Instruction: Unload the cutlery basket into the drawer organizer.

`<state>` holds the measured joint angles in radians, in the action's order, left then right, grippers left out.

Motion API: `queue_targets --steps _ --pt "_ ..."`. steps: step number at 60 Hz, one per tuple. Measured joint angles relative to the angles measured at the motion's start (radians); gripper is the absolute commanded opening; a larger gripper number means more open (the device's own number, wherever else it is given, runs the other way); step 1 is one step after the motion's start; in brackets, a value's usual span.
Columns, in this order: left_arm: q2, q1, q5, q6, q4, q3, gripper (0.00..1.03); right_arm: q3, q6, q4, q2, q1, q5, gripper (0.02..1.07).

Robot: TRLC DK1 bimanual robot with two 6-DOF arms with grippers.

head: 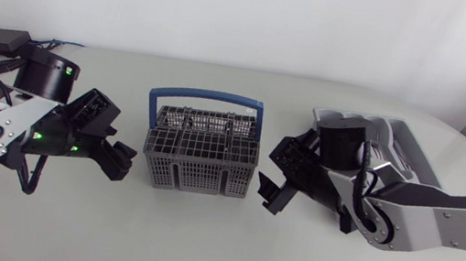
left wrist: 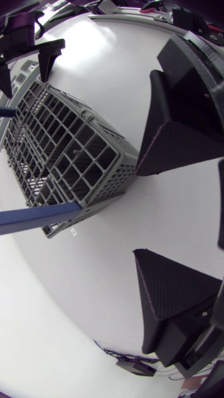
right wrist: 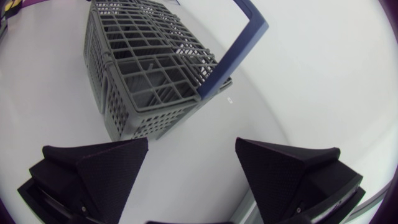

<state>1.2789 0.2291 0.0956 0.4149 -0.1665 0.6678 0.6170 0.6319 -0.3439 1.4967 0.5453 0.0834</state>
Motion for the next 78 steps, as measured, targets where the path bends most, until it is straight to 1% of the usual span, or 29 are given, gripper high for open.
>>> queue_targets --steps 25,33,38,51,65,78 --pt "0.046 0.0 0.008 0.0 0.037 0.012 1.0 0.014 0.0 0.0 0.003 0.056 0.032 1.03" --pt "0.046 -0.006 0.012 0.0 0.037 0.012 1.0 0.014 0.0 0.0 0.002 0.056 0.077 1.03" --pt "0.046 -0.026 0.021 0.003 0.038 0.012 1.0 0.006 0.0 0.0 -0.011 0.056 0.101 1.03" --pt "0.006 -0.078 0.047 0.004 0.029 0.012 1.0 -0.043 0.0 0.013 -0.151 0.022 0.132 1.03" --pt "-0.125 -0.083 0.053 -0.004 0.008 -0.008 1.0 -0.05 -0.055 0.114 -0.358 -0.04 0.15 1.03" --pt "-0.27 -0.083 0.054 -0.076 0.001 -0.039 1.0 -0.058 -0.113 0.166 -0.476 -0.145 0.15 1.03"
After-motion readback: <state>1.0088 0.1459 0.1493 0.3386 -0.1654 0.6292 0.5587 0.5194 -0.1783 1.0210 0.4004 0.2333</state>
